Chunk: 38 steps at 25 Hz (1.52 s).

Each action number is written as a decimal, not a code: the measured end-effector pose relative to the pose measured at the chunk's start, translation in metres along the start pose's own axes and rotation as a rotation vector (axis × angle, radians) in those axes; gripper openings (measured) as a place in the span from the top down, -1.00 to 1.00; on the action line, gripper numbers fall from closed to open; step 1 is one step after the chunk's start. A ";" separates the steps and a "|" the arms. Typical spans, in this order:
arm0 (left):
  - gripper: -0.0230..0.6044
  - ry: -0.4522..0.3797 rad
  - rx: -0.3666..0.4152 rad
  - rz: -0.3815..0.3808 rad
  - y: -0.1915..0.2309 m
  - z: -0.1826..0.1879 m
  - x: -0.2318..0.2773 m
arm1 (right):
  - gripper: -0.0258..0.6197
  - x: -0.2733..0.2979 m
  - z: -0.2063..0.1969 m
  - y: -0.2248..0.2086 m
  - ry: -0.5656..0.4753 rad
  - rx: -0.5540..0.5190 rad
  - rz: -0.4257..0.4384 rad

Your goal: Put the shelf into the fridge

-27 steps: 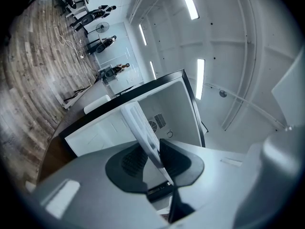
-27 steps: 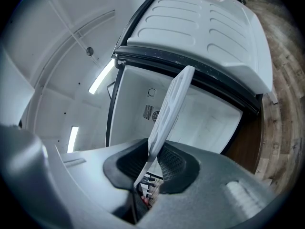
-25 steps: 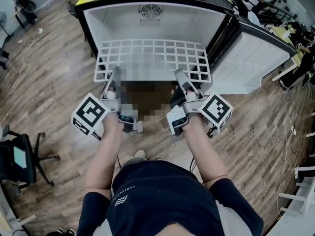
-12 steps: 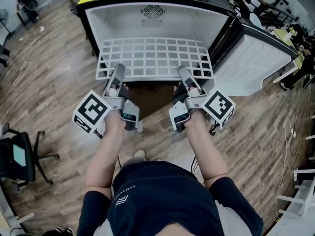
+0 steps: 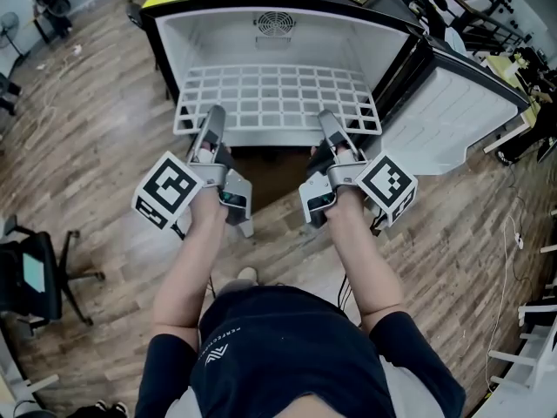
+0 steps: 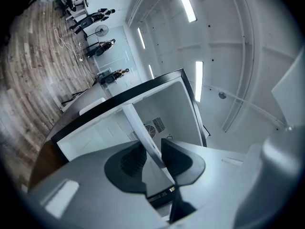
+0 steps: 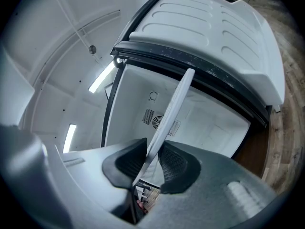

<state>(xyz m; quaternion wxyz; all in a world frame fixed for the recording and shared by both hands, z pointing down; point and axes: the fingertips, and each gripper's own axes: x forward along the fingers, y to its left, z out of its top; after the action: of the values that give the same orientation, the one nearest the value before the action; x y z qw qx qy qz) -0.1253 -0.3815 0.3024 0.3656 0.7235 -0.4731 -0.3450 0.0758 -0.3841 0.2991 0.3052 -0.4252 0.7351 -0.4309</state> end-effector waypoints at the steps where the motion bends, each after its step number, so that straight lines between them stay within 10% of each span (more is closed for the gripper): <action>1: 0.58 0.000 0.005 0.002 0.001 0.000 0.002 | 0.68 0.002 0.000 -0.001 -0.001 -0.002 -0.003; 38: 0.49 0.027 0.128 -0.015 0.017 0.011 0.037 | 0.61 0.034 0.016 -0.018 -0.004 -0.087 0.005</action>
<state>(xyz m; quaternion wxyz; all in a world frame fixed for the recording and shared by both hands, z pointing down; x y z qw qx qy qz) -0.1305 -0.4230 0.3056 0.3224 0.7536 -0.4836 -0.3070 0.0800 -0.4247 0.3050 0.2888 -0.4371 0.7537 -0.3969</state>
